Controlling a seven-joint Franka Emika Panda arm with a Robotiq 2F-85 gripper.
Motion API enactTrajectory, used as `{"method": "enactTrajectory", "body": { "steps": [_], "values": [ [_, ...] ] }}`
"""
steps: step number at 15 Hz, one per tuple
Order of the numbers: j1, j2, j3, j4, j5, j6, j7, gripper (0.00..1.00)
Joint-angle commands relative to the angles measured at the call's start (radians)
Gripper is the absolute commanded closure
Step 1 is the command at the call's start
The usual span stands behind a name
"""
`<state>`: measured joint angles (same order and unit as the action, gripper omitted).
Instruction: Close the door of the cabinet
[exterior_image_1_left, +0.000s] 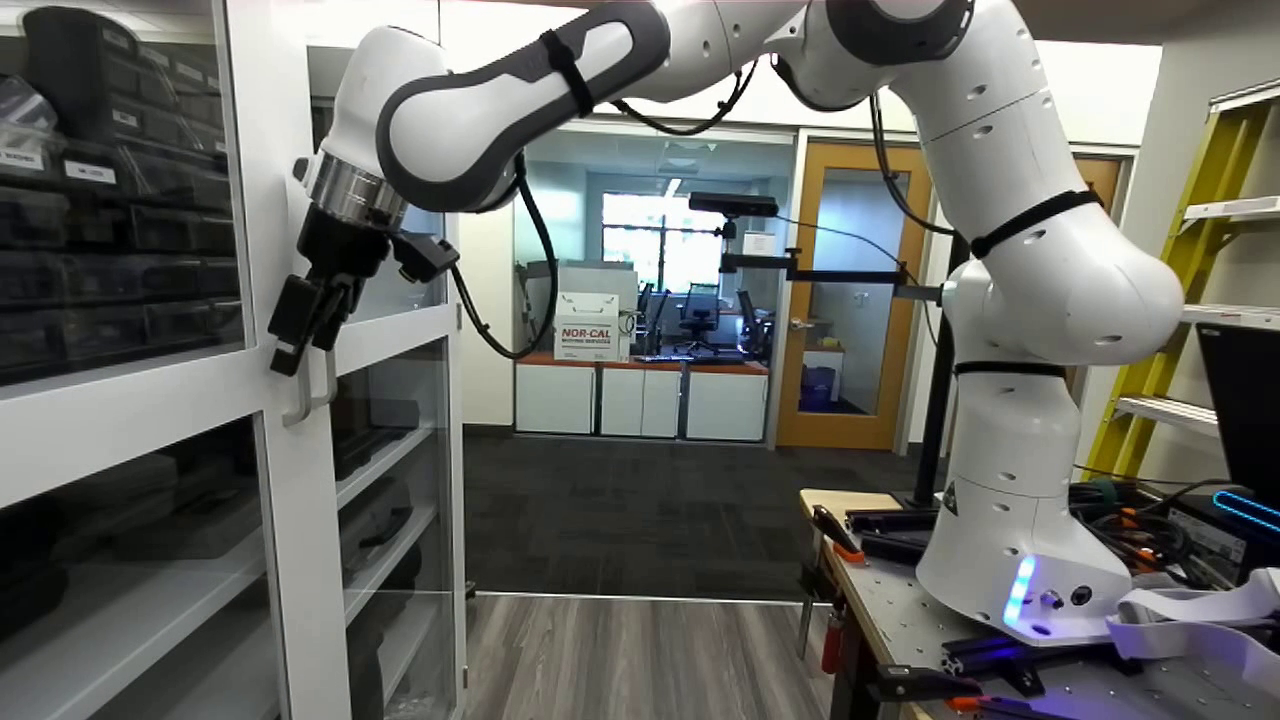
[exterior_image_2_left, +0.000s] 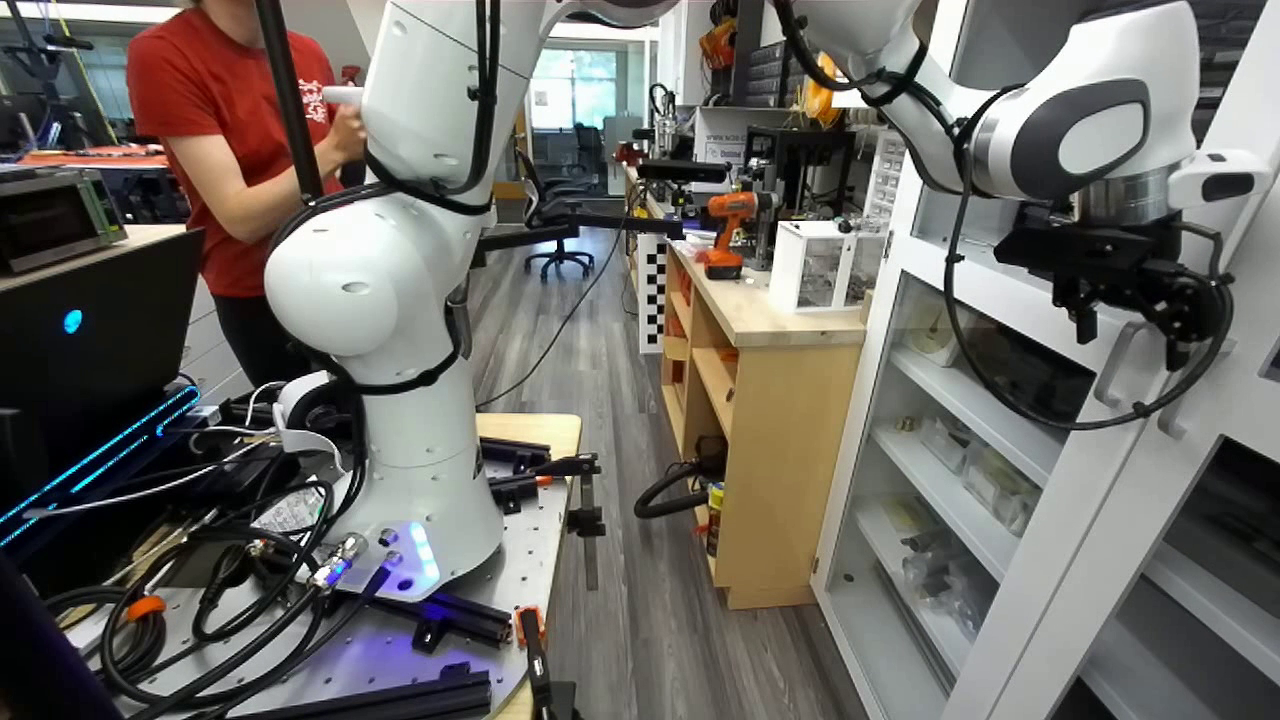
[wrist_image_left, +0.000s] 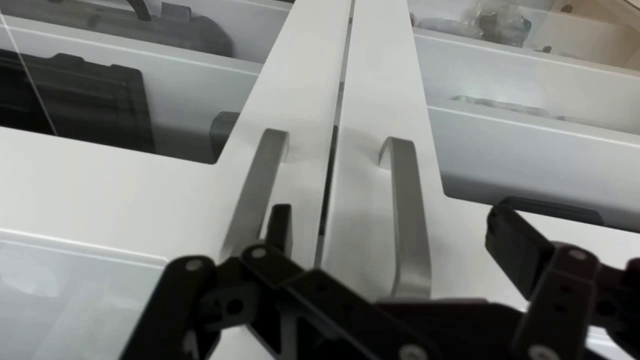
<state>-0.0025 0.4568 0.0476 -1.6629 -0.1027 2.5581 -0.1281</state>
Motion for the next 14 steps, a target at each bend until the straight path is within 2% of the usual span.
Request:
{"method": "enactTrajectory", "body": {
  "steps": [1, 8, 14],
  "values": [
    [0.007, -0.054, -0.026, -0.032, -0.005, -0.097, 0.011, 0.0],
    [0.004, -0.172, -0.029, -0.106, 0.017, -0.302, 0.046, 0.0],
    [0.003, -0.272, -0.037, -0.178, 0.012, -0.402, 0.093, 0.0]
  ]
}}
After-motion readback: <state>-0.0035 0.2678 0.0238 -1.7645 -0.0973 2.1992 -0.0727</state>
